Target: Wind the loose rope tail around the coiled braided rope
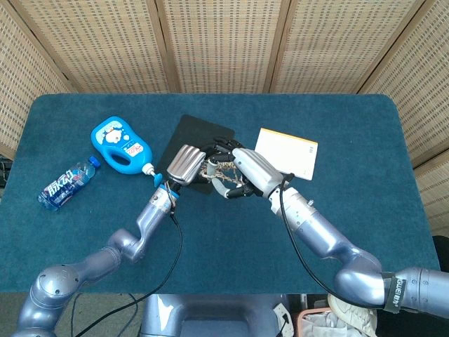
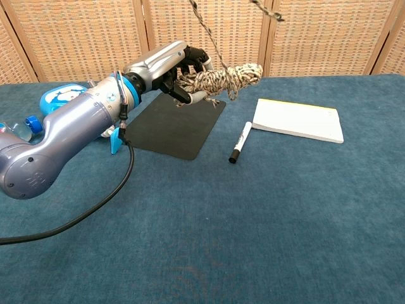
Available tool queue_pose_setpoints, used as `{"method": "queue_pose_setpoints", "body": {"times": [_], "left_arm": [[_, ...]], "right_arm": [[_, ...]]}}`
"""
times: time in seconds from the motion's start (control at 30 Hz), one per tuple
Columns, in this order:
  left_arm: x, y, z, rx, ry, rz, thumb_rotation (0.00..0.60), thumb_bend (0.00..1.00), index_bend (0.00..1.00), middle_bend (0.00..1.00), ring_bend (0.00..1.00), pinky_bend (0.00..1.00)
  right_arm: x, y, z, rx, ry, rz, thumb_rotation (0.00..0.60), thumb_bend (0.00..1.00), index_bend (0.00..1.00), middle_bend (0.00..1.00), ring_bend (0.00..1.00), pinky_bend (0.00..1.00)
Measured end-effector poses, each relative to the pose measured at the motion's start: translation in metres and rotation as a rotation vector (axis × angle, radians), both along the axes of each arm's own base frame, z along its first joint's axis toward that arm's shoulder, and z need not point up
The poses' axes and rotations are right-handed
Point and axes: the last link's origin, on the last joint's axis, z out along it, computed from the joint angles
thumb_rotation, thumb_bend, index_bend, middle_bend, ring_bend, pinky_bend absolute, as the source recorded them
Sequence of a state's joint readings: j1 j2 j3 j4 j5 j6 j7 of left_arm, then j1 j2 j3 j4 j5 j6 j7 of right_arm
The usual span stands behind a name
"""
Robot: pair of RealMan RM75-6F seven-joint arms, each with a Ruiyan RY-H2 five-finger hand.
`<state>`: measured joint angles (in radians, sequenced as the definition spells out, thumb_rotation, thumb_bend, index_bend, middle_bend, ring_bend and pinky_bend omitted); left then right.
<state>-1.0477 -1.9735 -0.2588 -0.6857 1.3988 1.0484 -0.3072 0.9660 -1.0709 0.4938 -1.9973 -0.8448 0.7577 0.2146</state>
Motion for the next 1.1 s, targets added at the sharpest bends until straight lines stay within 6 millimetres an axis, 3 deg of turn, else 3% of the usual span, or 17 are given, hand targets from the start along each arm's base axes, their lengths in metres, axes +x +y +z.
{"method": "queue_pose_setpoints", "body": {"times": [0.27,0.77,1.1], "left_arm": [[0.006,0.0,-0.004,-0.003,0.02,0.015,0.6,0.73,0.68,0.59,0.54,0.67],[0.008,0.0,-0.009,-0.003,0.038,0.029,0.6,0.73,0.68,0.59,0.54,0.67],[0.005,-0.011,-0.014,-0.029,0.088,-0.051,0.6,0.73,0.68,0.59,0.54,0.67]], "right_arm": [[0.006,0.004,0.003,0.028,-0.045,-0.01,0.6,0.53,0.76,0.18,0.0,0.0],[-0.003,0.013,0.011,0.052,-0.061,-0.01,0.6,0.53,0.76,0.18,0.0,0.0],[0.001,-0.01,0.014,0.011,-0.072,-0.028,0.6,0.53,0.76,0.18,0.0,0.0]]}}
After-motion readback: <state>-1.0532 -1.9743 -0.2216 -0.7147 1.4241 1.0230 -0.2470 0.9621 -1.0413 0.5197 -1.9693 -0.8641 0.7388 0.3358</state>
